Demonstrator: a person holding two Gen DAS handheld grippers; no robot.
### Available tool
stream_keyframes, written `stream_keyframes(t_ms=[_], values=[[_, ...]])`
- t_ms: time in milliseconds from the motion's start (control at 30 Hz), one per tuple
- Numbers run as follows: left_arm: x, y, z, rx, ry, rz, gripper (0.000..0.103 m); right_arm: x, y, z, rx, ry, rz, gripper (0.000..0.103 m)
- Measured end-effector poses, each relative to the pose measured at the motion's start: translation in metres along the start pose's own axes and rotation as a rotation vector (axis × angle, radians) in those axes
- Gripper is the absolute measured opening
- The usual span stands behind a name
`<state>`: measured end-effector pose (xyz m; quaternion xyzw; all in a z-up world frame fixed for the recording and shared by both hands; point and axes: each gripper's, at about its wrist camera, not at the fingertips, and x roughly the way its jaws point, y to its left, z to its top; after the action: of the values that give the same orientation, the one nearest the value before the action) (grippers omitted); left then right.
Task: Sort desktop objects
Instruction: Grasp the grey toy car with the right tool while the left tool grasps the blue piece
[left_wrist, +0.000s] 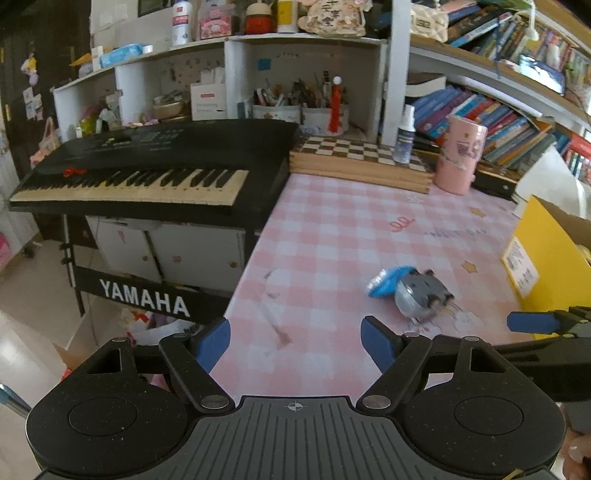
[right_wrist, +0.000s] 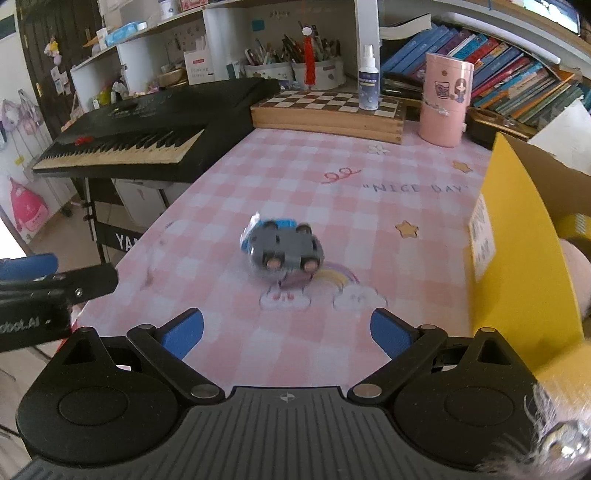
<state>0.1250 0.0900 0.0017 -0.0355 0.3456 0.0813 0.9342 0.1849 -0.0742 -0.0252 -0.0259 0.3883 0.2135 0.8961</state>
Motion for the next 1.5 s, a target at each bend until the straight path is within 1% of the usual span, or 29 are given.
stream_keyframes(t_ms=[200,333,433,467,500,533,600,633,700,800,933,1033,1133,1233,1300,1367,1400,1433,1467,1500], values=[[0.014,0.003,0.015,-0.021,0.003,0.058,0.08,0.031,-0.007,0.024,0.005,0.016,0.038,0.097],[0.022,0.004,0.022,-0.031,0.014,0.09,0.08,0.052,-0.013,0.037,0.023,0.045,0.066,0.094],[0.029,0.005,0.024,-0.035,0.027,0.101,0.08,0.067,-0.019,0.043,0.059,0.074,0.096,0.084],[0.03,0.004,0.025,-0.035,0.031,0.103,0.08,0.072,-0.022,0.044,0.075,0.089,0.107,0.076],[0.032,0.004,0.025,-0.034,0.035,0.102,0.08,0.076,-0.024,0.044,0.087,0.103,0.116,0.061],[0.034,0.004,0.026,-0.033,0.041,0.1,0.08,0.08,-0.026,0.045,0.094,0.119,0.125,0.061],[0.039,0.002,0.027,-0.028,0.058,0.094,0.08,0.08,-0.03,0.046,0.104,0.123,0.145,0.061],[0.041,0.0,0.027,-0.024,0.064,0.087,0.08,0.077,-0.032,0.048,0.105,0.11,0.149,0.061],[0.047,-0.005,0.027,-0.018,0.072,0.066,0.08,0.067,-0.036,0.051,0.102,0.054,0.139,0.061],[0.059,-0.015,0.028,-0.002,0.097,0.015,0.08,0.05,-0.043,0.059,0.083,-0.033,0.098,0.061],[0.079,-0.038,0.028,0.042,0.139,-0.081,0.079,0.031,-0.054,0.068,0.072,-0.123,0.048,0.061],[0.091,-0.056,0.027,0.087,0.15,-0.153,0.078,0.018,-0.062,0.073,0.08,-0.176,0.026,0.061],[0.098,-0.075,0.026,0.142,0.15,-0.216,0.078,0.013,-0.069,0.077,0.086,-0.205,0.01,0.061],[0.104,-0.09,0.025,0.201,0.148,-0.228,0.077,0.014,-0.074,0.077,0.086,-0.206,-0.004,0.061],[0.108,-0.093,0.027,0.208,0.143,-0.224,0.077,0.013,-0.077,0.074,0.092,-0.199,-0.007,0.061],[0.112,-0.094,0.029,0.211,0.141,-0.217,0.074,0.014,-0.078,0.074,0.095,-0.193,-0.008,0.061],[0.115,-0.095,0.028,0.222,0.149,-0.211,0.069,0.014,-0.079,0.074,0.097,-0.19,-0.007,0.061],[0.119,-0.096,0.027,0.236,0.166,-0.206,0.059,0.013,-0.079,0.073,0.098,-0.188,-0.006,0.061],[0.123,-0.097,0.025,0.246,0.183,-0.204,0.054,0.013,-0.08,0.073,0.097,-0.185,-0.004,0.061],[0.125,-0.097,0.023,0.251,0.199,-0.203,0.046,0.014,-0.079,0.072,0.096,-0.182,-0.002,0.061]])
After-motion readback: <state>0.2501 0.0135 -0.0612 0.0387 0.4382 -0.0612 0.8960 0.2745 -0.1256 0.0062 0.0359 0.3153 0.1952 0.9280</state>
